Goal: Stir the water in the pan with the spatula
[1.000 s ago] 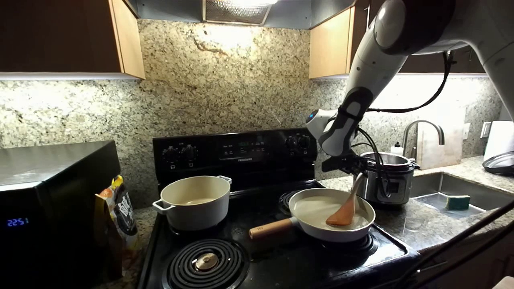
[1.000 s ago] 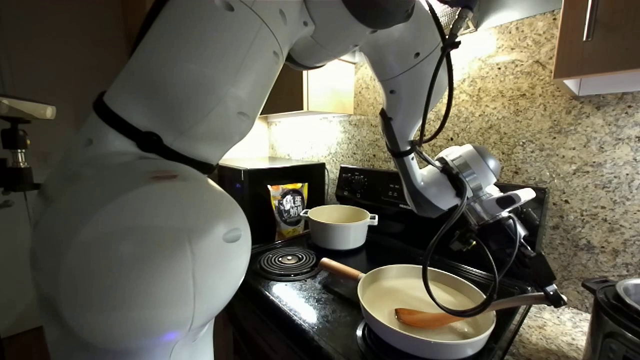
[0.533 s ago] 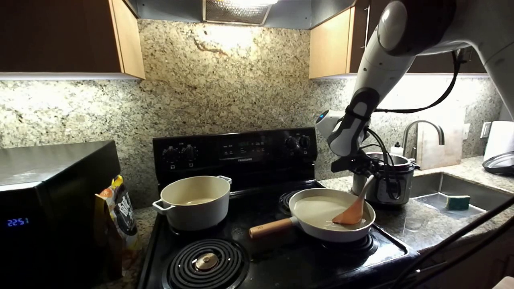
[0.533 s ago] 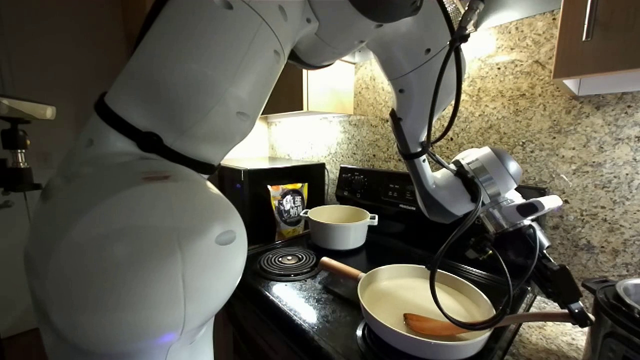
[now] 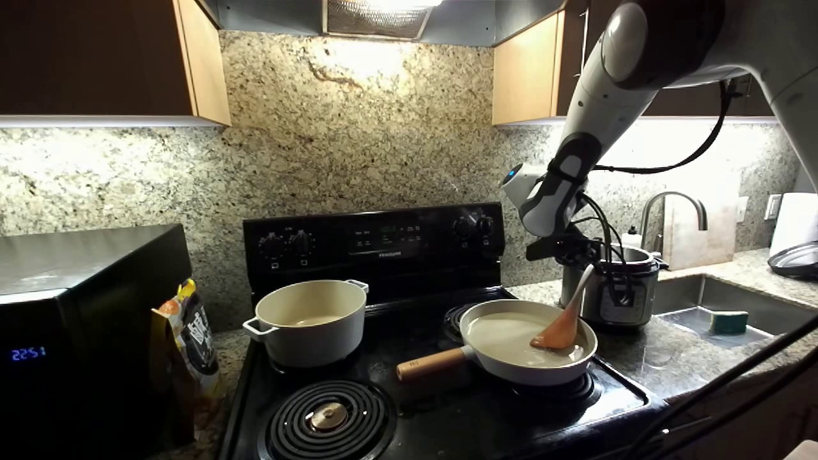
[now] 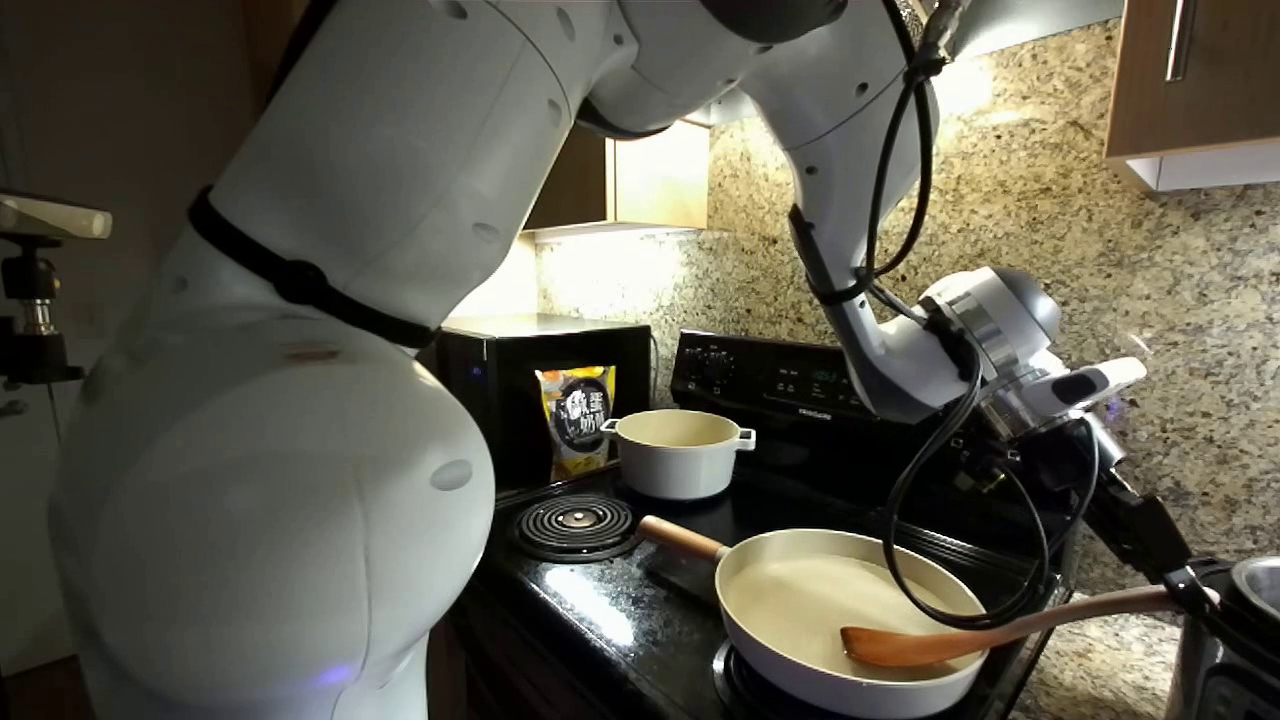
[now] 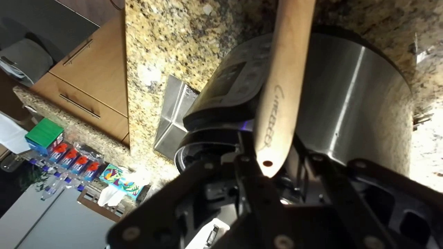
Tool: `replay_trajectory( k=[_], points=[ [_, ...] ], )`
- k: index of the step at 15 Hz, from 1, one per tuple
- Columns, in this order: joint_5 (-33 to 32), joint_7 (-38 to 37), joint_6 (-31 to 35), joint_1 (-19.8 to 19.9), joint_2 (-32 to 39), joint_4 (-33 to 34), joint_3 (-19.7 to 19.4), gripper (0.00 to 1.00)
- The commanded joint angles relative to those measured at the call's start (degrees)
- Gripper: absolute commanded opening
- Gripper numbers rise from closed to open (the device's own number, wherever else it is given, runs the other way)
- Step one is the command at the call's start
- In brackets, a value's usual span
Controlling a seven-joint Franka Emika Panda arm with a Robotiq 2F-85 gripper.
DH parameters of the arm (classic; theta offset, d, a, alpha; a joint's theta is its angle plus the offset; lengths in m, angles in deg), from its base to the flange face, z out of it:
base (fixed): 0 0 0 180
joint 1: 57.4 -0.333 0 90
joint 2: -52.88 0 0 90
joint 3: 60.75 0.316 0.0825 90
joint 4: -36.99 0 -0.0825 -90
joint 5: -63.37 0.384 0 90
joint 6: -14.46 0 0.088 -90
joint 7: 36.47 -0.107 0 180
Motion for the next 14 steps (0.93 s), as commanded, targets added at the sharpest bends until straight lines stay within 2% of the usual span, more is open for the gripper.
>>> replay_trajectory(
  k=[1,7,14],
  points=[
    [1.53,0.74,-2.83,-0.01,1.09,3.26,0.34,0.07],
    [1.48,0.71,-6.23,-0.82,2.72,7.46,1.18,0.07],
    [0.69,1.51,-7.3,-2.76,4.52,12.28,2.78,0.07]
  ],
)
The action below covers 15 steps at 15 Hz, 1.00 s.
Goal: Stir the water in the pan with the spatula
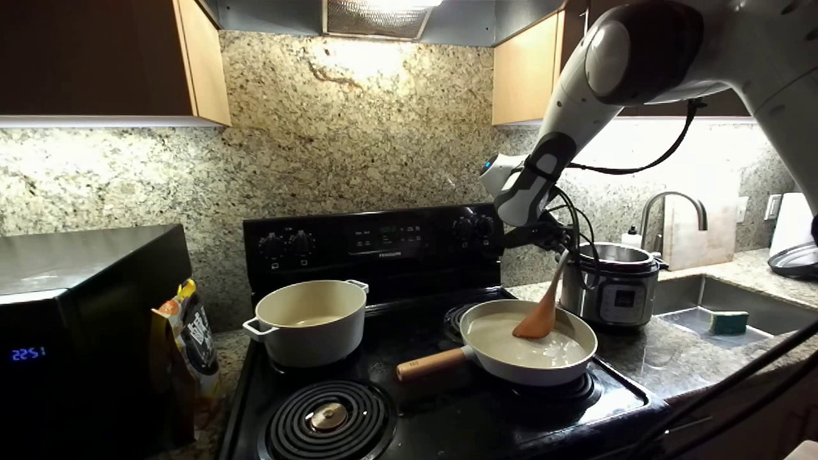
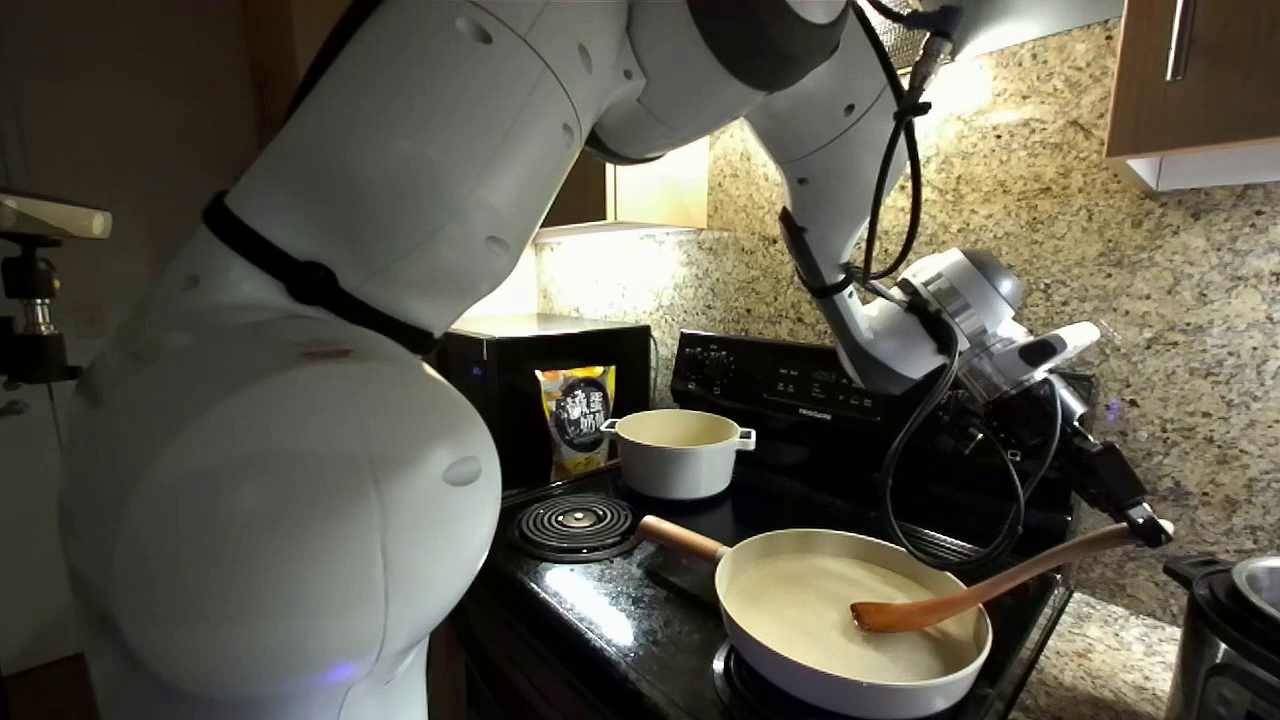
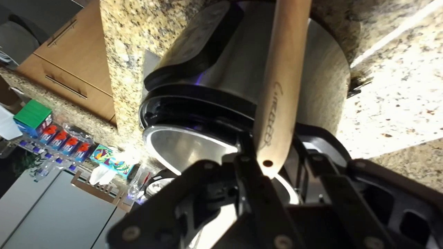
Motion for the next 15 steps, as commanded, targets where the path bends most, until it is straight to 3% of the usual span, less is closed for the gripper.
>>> replay_trajectory(
  k=[1,10,15],
  points=[
    [0.47,1.48,-1.88,-1.4,1.01,2.67,0.46,0.07],
    [-2.71,0.5,-0.52,-6.23,-0.05,0.9,1.53,0.07],
    [-3.62,-0.17,0.44,-6.71,-0.88,-1.26,1.59,0.07]
  ],
)
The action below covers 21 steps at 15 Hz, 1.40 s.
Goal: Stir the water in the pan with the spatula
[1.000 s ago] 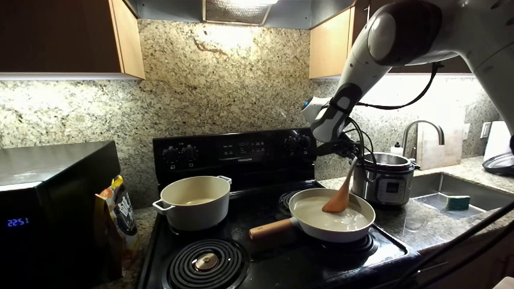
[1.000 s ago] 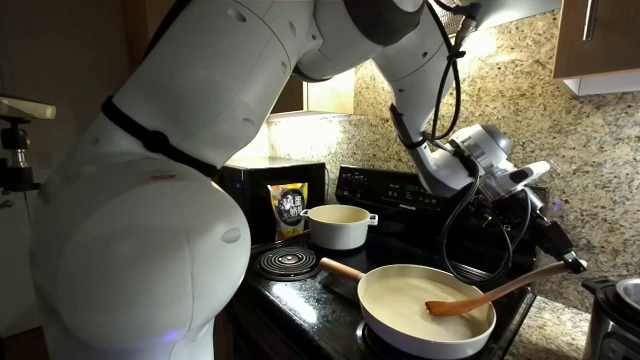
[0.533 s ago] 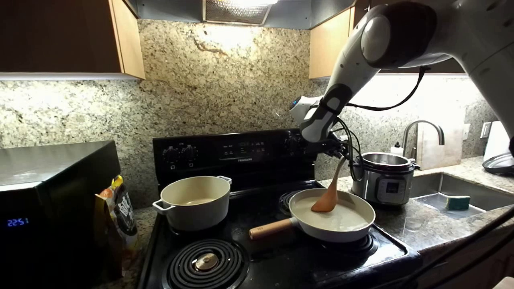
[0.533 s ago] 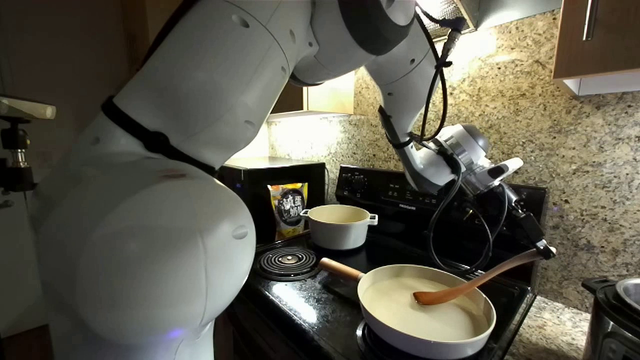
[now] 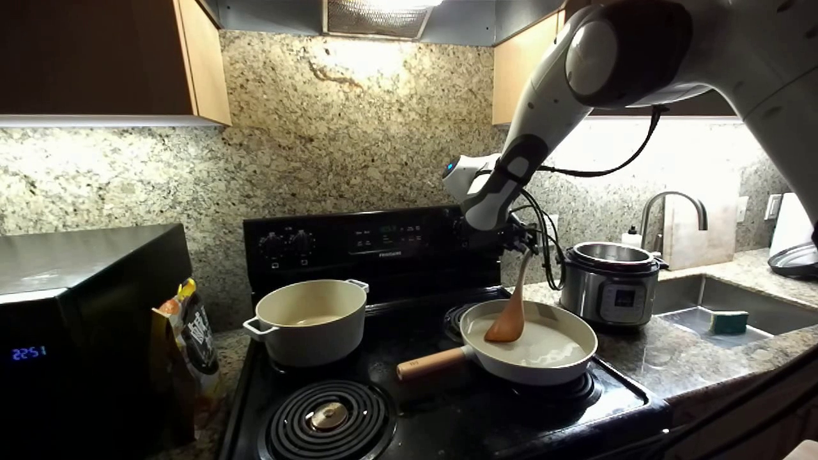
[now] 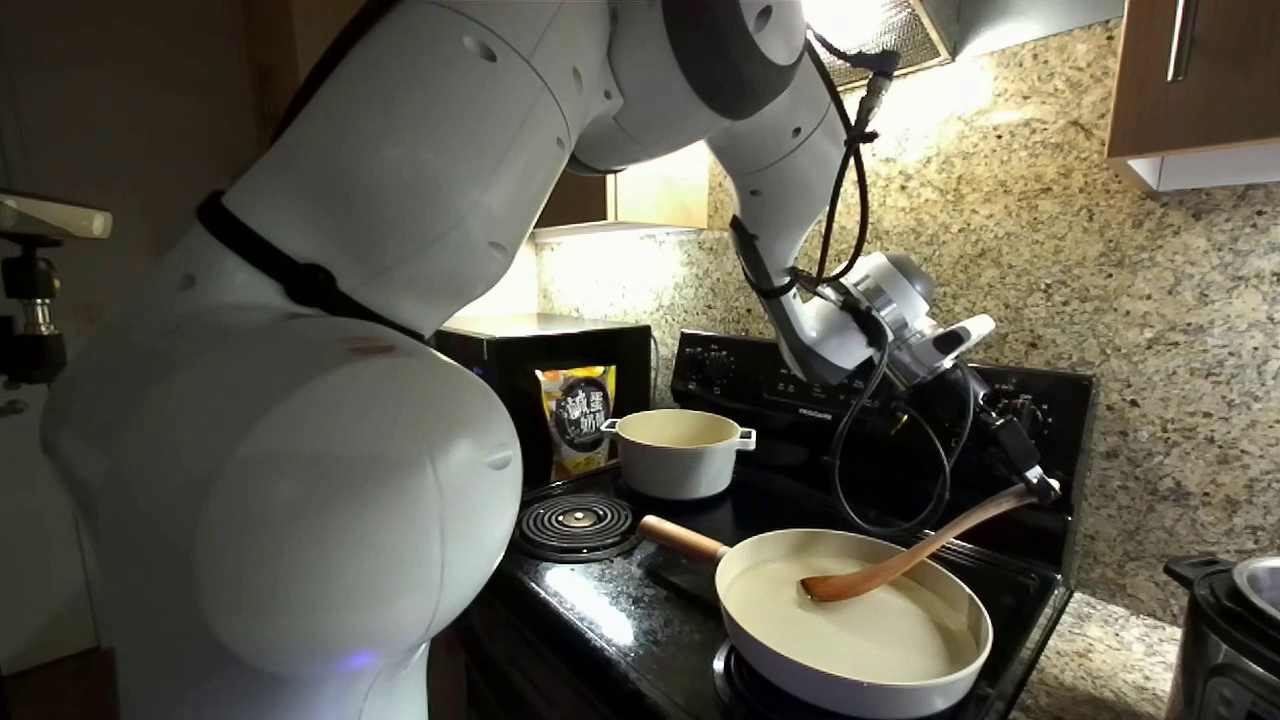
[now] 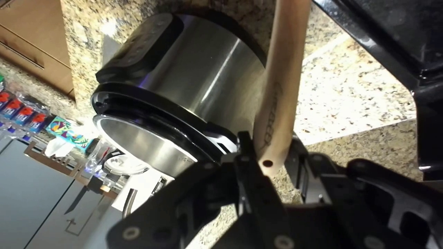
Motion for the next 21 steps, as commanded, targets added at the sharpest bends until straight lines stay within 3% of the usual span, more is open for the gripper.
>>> replay_trajectory(
  k=[1,14,21],
  points=[
    [-1.48,-0.18,1.03,0.39,-1.75,-3.42,0.05,0.07],
    [1.92,-0.64,4.61,4.91,-1.55,-9.36,-0.49,0.07],
    [2.95,0.26,7.33,7.77,-2.09,-11.44,-2.73,0.07]
  ],
)
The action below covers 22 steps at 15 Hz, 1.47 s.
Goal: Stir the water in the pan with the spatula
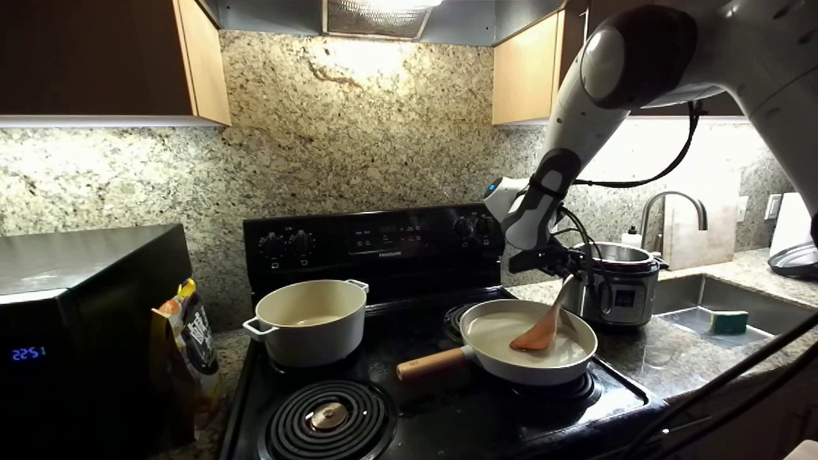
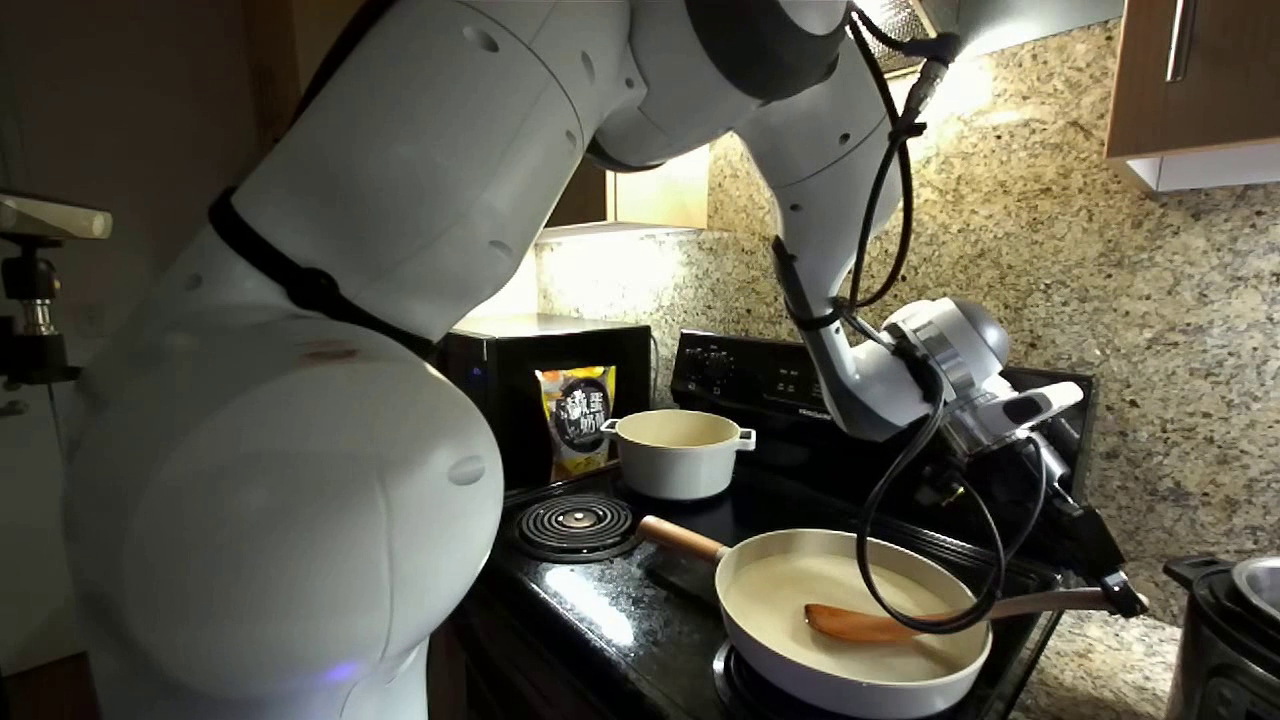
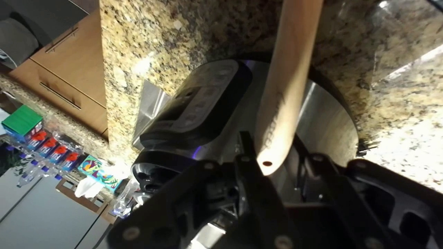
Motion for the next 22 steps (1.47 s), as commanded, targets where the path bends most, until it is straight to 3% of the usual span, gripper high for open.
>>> replay_trajectory(
  k=[1,5,12,22],
  points=[
    [1.55,0.42,1.93,1.91,-1.98,-2.39,-0.7,0.07],
    [2.53,1.0,1.6,2.87,-1.88,-1.66,-1.42,0.07],
    [2.33,0.97,-2.84,1.1,-1.49,1.42,-1.89,0.07],
    [2.14,2.98,-4.72,-0.74,-0.39,5.71,0.26,0.07]
  ],
)
